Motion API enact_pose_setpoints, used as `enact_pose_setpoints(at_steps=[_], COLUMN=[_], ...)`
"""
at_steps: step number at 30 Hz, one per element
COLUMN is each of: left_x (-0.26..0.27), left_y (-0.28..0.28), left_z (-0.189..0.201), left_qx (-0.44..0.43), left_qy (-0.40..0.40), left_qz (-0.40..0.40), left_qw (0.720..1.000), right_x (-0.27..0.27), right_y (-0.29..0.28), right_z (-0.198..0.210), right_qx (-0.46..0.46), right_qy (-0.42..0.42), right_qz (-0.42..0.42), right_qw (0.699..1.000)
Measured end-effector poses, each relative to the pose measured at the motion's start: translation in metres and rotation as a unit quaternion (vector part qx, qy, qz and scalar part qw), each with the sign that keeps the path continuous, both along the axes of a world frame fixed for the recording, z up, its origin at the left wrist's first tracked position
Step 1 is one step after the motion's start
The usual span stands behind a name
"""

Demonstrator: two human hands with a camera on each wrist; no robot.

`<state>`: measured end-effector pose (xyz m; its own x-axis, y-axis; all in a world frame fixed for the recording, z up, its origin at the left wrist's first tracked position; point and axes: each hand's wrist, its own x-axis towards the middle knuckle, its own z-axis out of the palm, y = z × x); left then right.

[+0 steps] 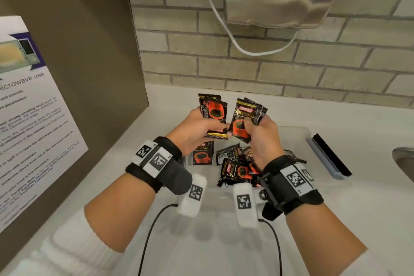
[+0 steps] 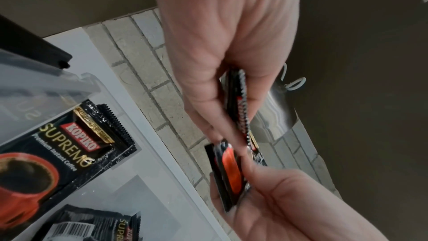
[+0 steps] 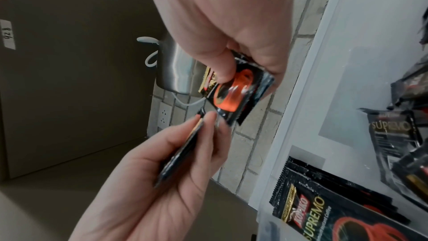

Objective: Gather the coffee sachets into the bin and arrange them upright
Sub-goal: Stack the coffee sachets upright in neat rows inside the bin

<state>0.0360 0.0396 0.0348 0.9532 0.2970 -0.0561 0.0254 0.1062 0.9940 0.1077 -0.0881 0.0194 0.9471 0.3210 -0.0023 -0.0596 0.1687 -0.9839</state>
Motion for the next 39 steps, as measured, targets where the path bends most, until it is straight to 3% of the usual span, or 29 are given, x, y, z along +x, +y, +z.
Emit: enact_pose_setpoints(at_steps=[3, 9, 14, 18, 22, 26, 29, 34, 39], left_x=[-0.003, -0.005, -0.007, -0.01, -0.008, -0.011, -0.018, -0.019, -0.012], left_y=[0.006, 0.012, 0.013, 0.011, 0.008, 0.008, 0.004, -0.004, -0.012], left_z=[0.003, 0.006, 0.008, 0.006, -0.003, -0.021, -0.035, -0.05, -0.053], left_qx=[-0.046, 0.189, 0.274, 0.323, 0.27, 0.089, -0.009, 0.053, 0.109], left_qy=[-0.002, 0.01, 0.026, 0.042, 0.033, 0.03, 0.028, 0.008, -0.048], left_qz=[-0.014, 0.036, 0.0, -0.041, -0.016, 0.042, 0.05, 0.074, 0.133], left_qw=[0.999, 0.981, 0.961, 0.945, 0.962, 0.995, 0.998, 0.996, 0.984], right_x=[0.006, 0.003, -0.004, -0.012, -0.012, -0.009, -0.01, -0.01, -0.014], right_y=[-0.002, -0.01, -0.01, -0.015, -0.02, -0.02, -0.019, -0.016, -0.006], right_z=[-0.004, -0.002, -0.001, -0.004, -0.015, -0.03, -0.034, -0.032, -0.035], right_qx=[-0.019, -0.013, -0.157, -0.172, -0.159, -0.058, 0.026, 0.169, 0.145], right_qy=[-0.013, -0.08, -0.119, -0.109, -0.089, 0.064, 0.121, 0.178, 0.172], right_qz=[-0.067, -0.021, -0.005, 0.068, 0.119, 0.069, 0.022, 0.034, 0.089], right_qw=[0.998, 0.996, 0.98, 0.977, 0.976, 0.994, 0.992, 0.969, 0.97])
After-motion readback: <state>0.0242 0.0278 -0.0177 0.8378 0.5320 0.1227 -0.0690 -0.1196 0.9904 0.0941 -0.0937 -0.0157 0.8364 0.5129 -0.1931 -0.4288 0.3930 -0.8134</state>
